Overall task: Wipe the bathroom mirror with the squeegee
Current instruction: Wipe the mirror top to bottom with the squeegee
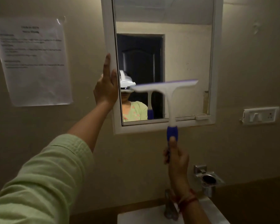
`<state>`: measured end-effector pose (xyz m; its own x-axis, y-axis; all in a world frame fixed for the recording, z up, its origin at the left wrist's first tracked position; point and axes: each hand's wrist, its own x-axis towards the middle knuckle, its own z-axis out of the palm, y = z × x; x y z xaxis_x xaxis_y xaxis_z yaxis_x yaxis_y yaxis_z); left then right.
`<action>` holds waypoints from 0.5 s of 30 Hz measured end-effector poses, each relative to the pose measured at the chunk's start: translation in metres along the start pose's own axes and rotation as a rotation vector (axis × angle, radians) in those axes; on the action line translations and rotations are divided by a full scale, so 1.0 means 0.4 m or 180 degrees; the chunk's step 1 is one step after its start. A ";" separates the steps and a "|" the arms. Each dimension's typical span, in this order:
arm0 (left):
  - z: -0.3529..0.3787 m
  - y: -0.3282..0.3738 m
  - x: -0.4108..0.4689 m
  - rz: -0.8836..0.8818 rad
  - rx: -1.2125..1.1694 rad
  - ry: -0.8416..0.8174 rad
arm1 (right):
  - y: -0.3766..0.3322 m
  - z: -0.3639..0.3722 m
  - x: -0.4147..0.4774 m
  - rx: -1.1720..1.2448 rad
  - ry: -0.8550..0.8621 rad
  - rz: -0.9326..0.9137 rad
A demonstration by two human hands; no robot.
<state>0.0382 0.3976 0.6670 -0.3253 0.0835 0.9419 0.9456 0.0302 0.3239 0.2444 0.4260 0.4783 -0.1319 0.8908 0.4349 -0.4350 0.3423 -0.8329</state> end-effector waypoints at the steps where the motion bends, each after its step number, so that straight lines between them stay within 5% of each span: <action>1: -0.001 0.000 0.000 0.0026 -0.0004 -0.0023 | -0.048 0.009 0.026 -0.0091 -0.0032 -0.0141; 15: 0.011 -0.023 0.005 0.0182 -0.0005 0.0088 | -0.494 0.166 0.387 -0.0219 0.0242 -0.1982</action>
<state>0.0288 0.4019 0.6654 -0.2707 0.0574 0.9609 0.9626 0.0246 0.2697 0.2509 0.4763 0.7331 0.1925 0.5361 0.8219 -0.3512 0.8197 -0.4524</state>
